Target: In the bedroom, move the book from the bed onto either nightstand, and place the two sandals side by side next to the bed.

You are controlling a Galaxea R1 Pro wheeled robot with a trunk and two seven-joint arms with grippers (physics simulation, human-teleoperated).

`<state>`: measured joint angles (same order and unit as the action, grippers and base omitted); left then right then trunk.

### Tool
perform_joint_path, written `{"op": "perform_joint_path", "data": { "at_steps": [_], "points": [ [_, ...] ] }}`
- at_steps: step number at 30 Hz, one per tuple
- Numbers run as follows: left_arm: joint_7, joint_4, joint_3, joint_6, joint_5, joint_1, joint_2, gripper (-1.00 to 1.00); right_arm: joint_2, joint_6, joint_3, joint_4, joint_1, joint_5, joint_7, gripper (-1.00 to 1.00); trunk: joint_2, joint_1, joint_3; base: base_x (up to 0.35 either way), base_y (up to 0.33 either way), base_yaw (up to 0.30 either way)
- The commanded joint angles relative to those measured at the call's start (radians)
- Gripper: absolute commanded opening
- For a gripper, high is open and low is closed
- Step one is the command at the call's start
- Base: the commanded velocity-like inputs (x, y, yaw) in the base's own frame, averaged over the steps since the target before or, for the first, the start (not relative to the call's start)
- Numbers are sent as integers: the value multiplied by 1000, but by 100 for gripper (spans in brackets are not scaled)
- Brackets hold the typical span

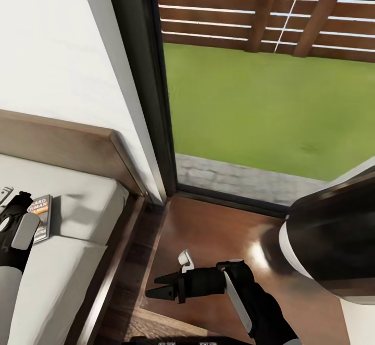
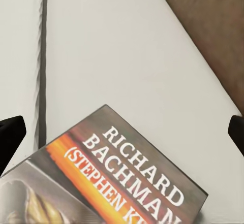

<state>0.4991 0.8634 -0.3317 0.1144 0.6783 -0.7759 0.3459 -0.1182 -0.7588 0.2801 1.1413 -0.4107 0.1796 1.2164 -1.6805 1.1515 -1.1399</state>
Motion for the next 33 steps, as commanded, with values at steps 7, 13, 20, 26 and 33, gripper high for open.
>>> {"op": "perform_joint_path", "data": {
  "at_steps": [7,13,20,26,33],
  "points": [
    [1,0,3,7,10,0,-1,100,0,-7,1,0,0,6,0,100,-22,12,-10,0,0,0],
    [1,-1,3,7,10,0,-1,100,0,-8,1,0,0,6,0,100,-22,12,-10,0,0,0],
    [1,-1,3,7,10,0,-1,100,0,-8,1,0,0,6,0,100,-22,12,-10,0,0,0],
    [1,-1,2,8,10,0,0,100,0,-7,2,0,0,6,0,100,-22,12,-10,0,0,0],
    [2,-1,2,64,9,0,1,100,0,-7,2,0,0,6,0,100,-22,12,-10,0,0,0]
  ]
}}
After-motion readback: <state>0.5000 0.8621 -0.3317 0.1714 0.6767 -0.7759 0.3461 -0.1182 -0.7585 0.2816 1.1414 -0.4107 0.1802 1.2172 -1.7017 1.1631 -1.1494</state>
